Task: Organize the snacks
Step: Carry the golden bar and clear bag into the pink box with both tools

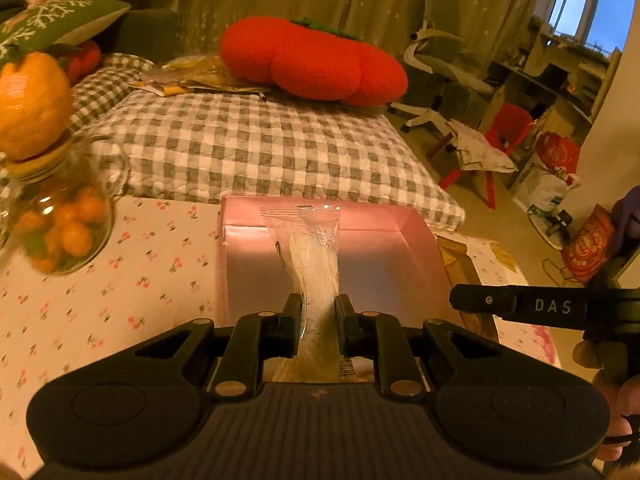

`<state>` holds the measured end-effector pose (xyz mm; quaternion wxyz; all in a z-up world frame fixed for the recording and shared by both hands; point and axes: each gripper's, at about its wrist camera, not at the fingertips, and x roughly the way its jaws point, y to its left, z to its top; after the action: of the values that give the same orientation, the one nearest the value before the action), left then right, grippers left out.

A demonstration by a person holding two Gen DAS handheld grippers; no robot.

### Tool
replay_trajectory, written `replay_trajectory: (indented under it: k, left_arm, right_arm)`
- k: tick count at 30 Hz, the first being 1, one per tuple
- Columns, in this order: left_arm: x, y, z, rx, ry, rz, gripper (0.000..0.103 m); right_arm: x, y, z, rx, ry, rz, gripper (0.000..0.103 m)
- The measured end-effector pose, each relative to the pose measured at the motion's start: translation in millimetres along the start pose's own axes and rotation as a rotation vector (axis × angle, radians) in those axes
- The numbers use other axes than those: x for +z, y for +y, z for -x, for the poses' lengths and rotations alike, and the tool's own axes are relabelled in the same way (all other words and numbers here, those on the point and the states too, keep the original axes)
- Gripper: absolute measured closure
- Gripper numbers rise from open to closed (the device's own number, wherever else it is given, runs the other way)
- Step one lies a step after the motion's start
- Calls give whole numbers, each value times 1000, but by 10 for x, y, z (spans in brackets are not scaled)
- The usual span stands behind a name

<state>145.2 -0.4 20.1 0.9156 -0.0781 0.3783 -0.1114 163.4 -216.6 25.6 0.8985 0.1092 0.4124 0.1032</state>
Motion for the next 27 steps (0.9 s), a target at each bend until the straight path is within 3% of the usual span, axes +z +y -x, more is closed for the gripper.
replay_trajectory:
  k: [14,27]
  left_arm:
    - [199,-84,-860,36,100,-40,87]
    - [151,-33,-1046,80,140,-47,85]
  right_arm:
    - [184,-172,-878,-37,91,38,75]
    - [135,-139,-1065,-67,119,64,72]
